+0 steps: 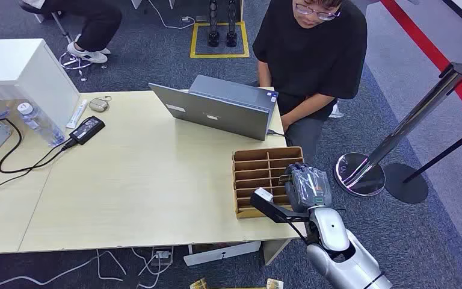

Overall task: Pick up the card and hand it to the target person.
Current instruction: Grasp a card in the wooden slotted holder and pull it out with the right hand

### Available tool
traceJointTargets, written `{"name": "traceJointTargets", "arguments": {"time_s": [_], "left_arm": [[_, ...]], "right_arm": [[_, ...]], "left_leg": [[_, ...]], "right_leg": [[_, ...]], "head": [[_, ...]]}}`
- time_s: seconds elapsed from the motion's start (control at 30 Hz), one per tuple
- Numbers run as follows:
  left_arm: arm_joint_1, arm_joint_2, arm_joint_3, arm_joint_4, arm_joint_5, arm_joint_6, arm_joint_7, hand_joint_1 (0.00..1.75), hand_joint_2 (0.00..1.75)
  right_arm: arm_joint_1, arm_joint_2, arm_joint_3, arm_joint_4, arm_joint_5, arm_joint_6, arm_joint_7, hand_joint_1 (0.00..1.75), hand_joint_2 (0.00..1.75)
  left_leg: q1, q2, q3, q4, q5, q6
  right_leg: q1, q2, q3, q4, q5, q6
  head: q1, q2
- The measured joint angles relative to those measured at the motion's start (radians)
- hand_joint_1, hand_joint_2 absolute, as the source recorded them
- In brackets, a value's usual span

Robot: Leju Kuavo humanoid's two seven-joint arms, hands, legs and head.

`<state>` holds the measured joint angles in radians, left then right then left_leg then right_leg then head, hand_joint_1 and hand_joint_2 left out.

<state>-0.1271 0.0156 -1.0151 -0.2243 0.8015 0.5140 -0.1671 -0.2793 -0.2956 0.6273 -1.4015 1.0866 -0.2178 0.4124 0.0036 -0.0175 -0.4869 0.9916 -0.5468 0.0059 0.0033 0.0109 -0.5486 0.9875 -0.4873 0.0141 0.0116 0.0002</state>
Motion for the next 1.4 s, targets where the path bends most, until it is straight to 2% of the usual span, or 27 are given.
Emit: {"name": "traceJointTargets", "arguments": {"time_s": [0.53,0.83,1.4], "left_arm": [[0.000,0.000,0.000,0.000,0.000,0.001,0.000,0.00,0.00],[0.000,0.000,0.000,0.000,0.000,0.001,0.000,0.00,0.00],[0.000,0.000,0.000,0.000,0.002,0.004,-0.002,0.00,0.00]], "right_arm": [[-0.010,0.001,0.014,0.000,-0.009,0.024,-0.003,1.35,1.75],[-0.019,0.001,0.020,0.000,-0.022,0.040,-0.003,1.58,1.75],[-0.032,-0.007,0.031,-0.017,0.000,0.066,-0.002,1.52,1.75]], "left_leg": [[0.000,0.000,0.000,0.000,0.000,0.000],[0.000,0.000,0.000,0.000,0.000,0.000],[0.000,0.000,0.000,0.000,0.000,0.000]], "right_leg": [[0.000,0.000,0.000,0.000,0.000,0.000],[0.000,0.000,0.000,0.000,0.000,0.000],[0.000,0.000,0.000,0.000,0.000,0.000]], "head": [[0.000,0.000],[0.000,0.000],[0.000,0.000]]}}
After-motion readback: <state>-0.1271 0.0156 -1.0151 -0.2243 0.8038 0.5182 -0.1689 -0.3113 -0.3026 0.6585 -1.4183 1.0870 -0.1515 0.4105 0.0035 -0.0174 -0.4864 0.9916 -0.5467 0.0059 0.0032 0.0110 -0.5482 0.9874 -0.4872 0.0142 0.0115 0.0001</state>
